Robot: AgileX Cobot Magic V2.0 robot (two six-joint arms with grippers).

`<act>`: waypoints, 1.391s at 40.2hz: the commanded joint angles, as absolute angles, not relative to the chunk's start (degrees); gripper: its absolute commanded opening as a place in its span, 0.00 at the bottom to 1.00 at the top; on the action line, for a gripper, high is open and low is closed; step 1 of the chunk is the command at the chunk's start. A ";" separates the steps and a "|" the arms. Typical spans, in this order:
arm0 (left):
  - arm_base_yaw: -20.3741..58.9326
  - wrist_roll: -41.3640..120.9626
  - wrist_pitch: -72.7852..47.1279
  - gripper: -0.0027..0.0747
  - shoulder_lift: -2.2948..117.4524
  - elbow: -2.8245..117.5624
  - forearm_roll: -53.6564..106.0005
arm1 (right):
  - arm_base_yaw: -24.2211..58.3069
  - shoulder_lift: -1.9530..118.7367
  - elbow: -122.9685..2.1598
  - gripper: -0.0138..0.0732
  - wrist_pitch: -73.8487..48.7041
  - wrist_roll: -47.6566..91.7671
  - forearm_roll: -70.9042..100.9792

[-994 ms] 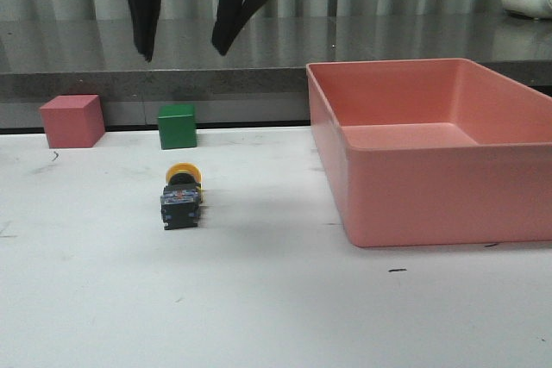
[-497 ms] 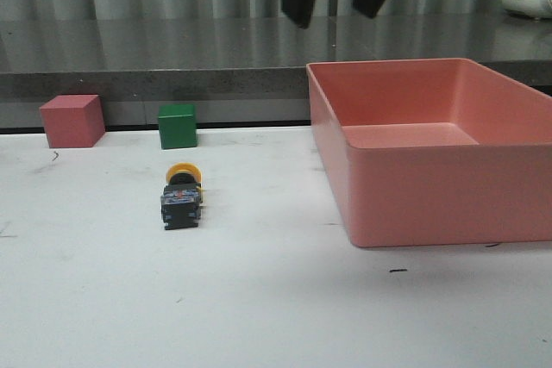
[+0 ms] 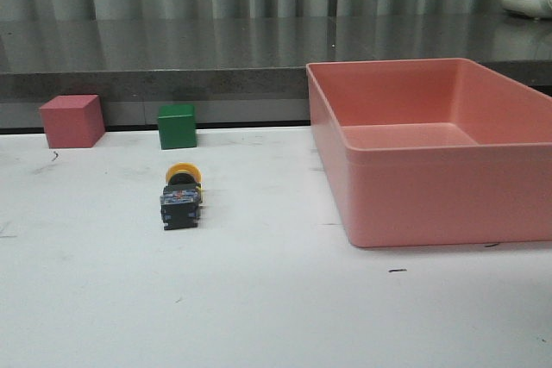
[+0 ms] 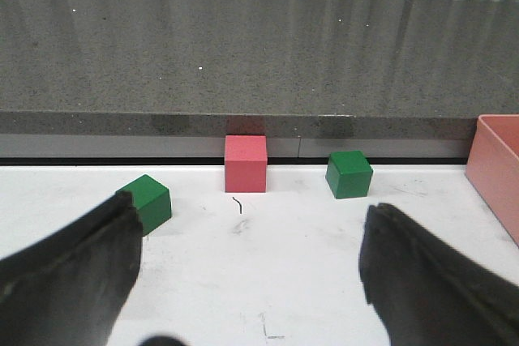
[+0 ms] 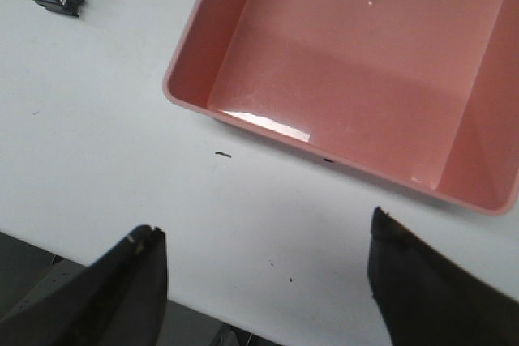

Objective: Place and stand button with both arms

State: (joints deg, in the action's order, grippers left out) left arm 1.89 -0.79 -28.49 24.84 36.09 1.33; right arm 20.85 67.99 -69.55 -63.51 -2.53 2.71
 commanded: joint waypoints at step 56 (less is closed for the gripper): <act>2.02 -0.99 -23.70 0.74 25.60 37.99 1.37 | 20.39 28.00 -45.42 0.78 -47.96 7.92 8.12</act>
